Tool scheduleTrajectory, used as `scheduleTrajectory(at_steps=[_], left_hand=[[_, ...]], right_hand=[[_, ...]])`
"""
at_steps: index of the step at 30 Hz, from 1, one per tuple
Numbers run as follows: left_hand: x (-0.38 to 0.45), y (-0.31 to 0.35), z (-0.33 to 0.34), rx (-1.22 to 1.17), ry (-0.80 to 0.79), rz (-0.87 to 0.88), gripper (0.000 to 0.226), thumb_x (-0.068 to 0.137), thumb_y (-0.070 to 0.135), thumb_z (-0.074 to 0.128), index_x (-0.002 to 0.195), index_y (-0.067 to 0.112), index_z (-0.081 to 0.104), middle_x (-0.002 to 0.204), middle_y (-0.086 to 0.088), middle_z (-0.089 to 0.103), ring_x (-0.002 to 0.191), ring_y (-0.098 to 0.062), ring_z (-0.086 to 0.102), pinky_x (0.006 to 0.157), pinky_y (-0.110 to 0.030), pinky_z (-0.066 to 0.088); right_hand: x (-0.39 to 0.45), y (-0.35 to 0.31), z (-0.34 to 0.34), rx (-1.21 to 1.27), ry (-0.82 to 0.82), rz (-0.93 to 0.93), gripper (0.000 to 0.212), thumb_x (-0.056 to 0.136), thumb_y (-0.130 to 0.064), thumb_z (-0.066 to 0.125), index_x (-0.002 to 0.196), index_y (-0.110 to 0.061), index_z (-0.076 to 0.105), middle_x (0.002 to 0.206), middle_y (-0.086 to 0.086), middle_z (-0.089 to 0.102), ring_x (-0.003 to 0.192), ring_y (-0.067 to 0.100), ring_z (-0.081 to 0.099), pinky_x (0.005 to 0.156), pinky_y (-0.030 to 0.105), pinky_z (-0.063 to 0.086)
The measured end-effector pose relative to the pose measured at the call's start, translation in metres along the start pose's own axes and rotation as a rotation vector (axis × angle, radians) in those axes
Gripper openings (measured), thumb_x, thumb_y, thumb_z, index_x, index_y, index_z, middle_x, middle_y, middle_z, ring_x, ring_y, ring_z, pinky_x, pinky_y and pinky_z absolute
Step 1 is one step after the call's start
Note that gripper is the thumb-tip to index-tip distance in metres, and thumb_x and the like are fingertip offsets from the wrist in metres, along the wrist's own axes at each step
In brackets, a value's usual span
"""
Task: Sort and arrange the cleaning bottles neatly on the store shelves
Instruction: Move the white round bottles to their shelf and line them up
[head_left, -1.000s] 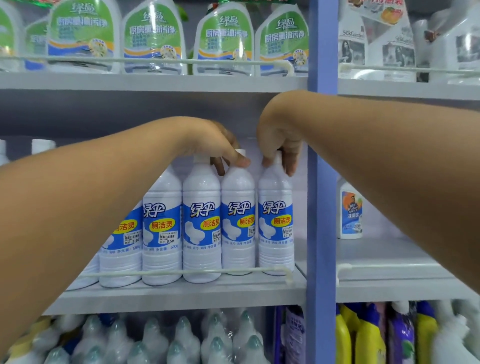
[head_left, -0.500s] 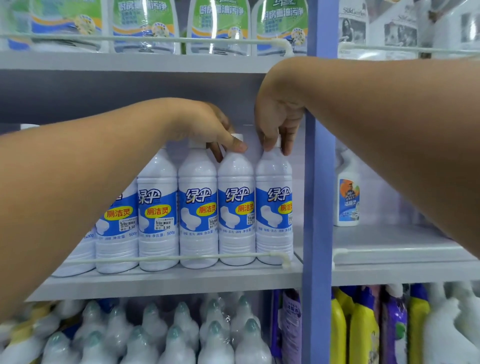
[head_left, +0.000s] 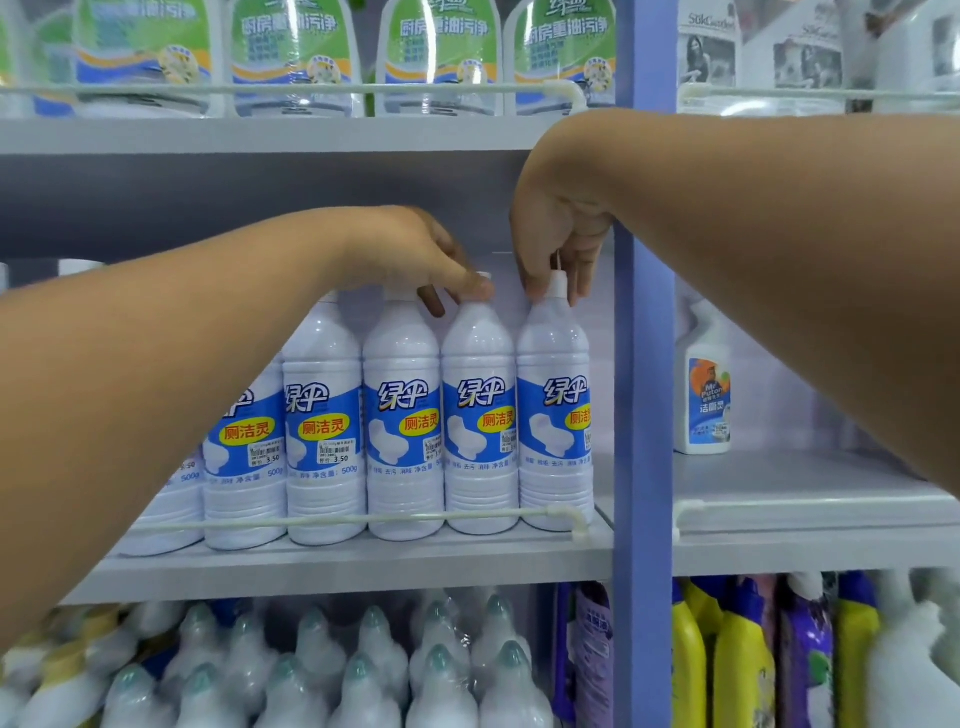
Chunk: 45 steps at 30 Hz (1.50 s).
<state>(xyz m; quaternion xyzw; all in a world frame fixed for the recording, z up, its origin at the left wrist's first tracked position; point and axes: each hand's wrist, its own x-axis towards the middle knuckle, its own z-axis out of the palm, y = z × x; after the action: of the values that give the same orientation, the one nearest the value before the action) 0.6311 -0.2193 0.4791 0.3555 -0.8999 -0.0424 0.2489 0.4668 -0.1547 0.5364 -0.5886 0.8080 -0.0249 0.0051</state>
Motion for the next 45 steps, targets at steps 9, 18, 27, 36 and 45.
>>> scheduleTrajectory(at_steps=[9, 18, 27, 36, 45], left_hand=[[-0.035, -0.039, -0.021, 0.072, 0.047, -0.066, 0.029, 0.087, 0.054, 0.071, 0.101, 0.029, 0.077, 0.08, 0.013, 0.078, 0.087, -0.007, 0.073, 0.092, -0.033, 0.052], [-0.034, -0.046, -0.016, 0.043, 0.075, -0.074, 0.024, 0.09, 0.051, 0.07, 0.104, 0.033, 0.075, 0.091, 0.011, 0.079, 0.097, -0.012, 0.069, 0.095, -0.036, 0.052], [-0.057, -0.052, 0.007, -0.224, 0.4, -0.043, 0.054, 0.085, 0.05, 0.076, 0.133, 0.027, 0.065, 0.123, 0.009, 0.068, 0.112, -0.01, 0.063, 0.09, -0.024, 0.045], [-0.184, -0.055, 0.143, -0.851, 0.798, -0.086, 0.06, 0.082, 0.049, 0.076, 0.137, 0.034, 0.057, 0.138, 0.019, 0.06, 0.127, 0.006, 0.054, 0.108, -0.024, 0.045], [-0.283, -0.033, 0.317, -1.221, 0.444, -0.373, 0.07, 0.057, 0.046, 0.081, 0.125, 0.041, 0.064, 0.12, 0.03, 0.069, 0.114, 0.009, 0.063, 0.098, -0.028, 0.05]], right_hand=[[-0.002, -0.027, 0.02, 0.077, 0.061, -0.184, 0.031, 0.098, -0.028, 0.064, 0.122, -0.008, 0.068, 0.113, 0.011, 0.075, 0.111, 0.026, 0.069, 0.103, 0.05, 0.052], [-0.002, -0.032, 0.031, 0.101, 0.112, -0.198, 0.031, 0.099, -0.024, 0.065, 0.124, -0.005, 0.063, 0.099, 0.014, 0.077, 0.097, 0.026, 0.075, 0.1, 0.048, 0.055], [-0.031, -0.035, 0.054, -0.124, 0.517, -0.142, 0.055, 0.092, -0.057, 0.061, 0.131, -0.017, 0.063, 0.123, 0.003, 0.067, 0.108, 0.027, 0.063, 0.094, 0.039, 0.05], [-0.112, -0.02, 0.258, 1.097, 0.72, -0.398, 0.045, 0.091, -0.041, 0.071, 0.133, -0.034, 0.057, 0.131, -0.018, 0.062, 0.123, -0.002, 0.057, 0.102, 0.026, 0.049], [-0.177, 0.041, 0.434, 1.378, 0.514, -0.047, 0.047, 0.083, -0.035, 0.068, 0.129, -0.032, 0.061, 0.125, -0.017, 0.069, 0.117, 0.003, 0.065, 0.088, 0.013, 0.053]])
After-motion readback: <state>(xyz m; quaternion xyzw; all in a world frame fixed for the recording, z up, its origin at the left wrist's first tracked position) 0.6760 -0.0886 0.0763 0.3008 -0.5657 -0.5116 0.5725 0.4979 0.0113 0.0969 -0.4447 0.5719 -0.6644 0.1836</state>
